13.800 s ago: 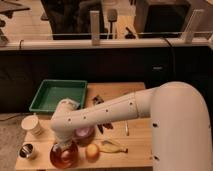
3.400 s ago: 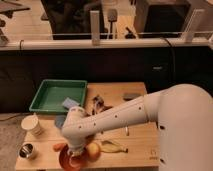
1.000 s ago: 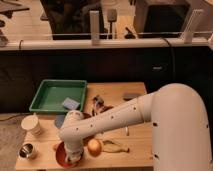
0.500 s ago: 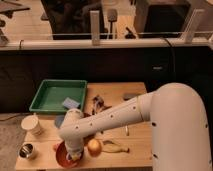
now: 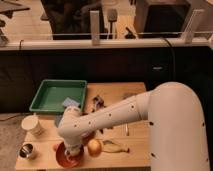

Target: Wipe red bowl with towel

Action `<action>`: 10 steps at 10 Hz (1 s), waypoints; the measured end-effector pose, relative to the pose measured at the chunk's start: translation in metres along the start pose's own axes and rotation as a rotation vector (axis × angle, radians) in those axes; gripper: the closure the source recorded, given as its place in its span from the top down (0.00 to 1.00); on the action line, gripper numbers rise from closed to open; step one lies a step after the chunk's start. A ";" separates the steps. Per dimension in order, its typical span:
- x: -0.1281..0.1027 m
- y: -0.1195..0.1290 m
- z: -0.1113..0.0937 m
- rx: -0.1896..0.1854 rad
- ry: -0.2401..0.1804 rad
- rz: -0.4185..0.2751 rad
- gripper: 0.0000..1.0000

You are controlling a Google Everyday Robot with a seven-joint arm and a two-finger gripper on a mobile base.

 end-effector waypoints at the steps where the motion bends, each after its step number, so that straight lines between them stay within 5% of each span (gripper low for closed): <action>1: -0.003 -0.004 -0.001 0.008 -0.011 -0.021 0.02; 6: -0.029 -0.010 -0.001 0.033 -0.111 -0.166 0.02; 10: -0.043 -0.003 0.000 0.002 -0.119 -0.212 0.02</action>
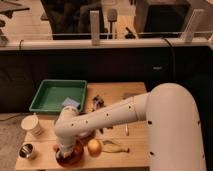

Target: Wipe red bowl with towel

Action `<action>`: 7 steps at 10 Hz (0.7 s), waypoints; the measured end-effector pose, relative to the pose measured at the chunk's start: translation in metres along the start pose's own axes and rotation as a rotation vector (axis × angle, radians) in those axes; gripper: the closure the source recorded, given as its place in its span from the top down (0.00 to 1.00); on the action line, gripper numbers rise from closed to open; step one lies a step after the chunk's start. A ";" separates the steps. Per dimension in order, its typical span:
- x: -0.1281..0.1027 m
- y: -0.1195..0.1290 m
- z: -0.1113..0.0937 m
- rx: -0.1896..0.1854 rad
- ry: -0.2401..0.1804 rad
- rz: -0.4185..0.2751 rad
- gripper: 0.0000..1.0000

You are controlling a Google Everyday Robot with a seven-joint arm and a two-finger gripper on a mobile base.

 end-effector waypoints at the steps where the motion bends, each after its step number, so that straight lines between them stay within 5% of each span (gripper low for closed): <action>1: -0.004 0.003 0.002 -0.016 0.006 -0.010 0.02; 7: -0.001 0.032 0.002 -0.076 0.041 0.037 0.02</action>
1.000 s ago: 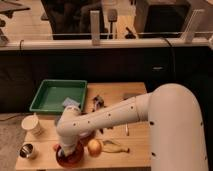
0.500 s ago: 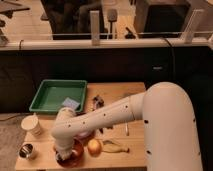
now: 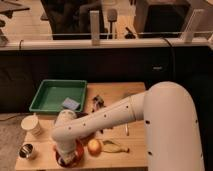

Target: Wipe red bowl with towel

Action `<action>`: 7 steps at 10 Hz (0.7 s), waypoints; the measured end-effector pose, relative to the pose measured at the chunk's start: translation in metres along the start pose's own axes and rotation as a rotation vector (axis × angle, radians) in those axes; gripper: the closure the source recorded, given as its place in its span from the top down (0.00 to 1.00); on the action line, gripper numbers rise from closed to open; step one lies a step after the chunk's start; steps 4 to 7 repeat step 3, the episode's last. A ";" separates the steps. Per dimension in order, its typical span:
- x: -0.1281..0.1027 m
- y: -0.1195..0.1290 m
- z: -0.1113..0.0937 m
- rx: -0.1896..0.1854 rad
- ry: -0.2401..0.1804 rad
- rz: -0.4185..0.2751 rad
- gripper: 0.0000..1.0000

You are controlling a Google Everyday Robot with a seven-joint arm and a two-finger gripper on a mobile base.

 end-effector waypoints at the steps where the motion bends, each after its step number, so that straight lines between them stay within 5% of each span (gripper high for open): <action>1: 0.001 0.002 0.000 -0.003 0.004 0.008 0.02; 7: 0.000 0.002 0.000 -0.004 0.004 0.006 0.02</action>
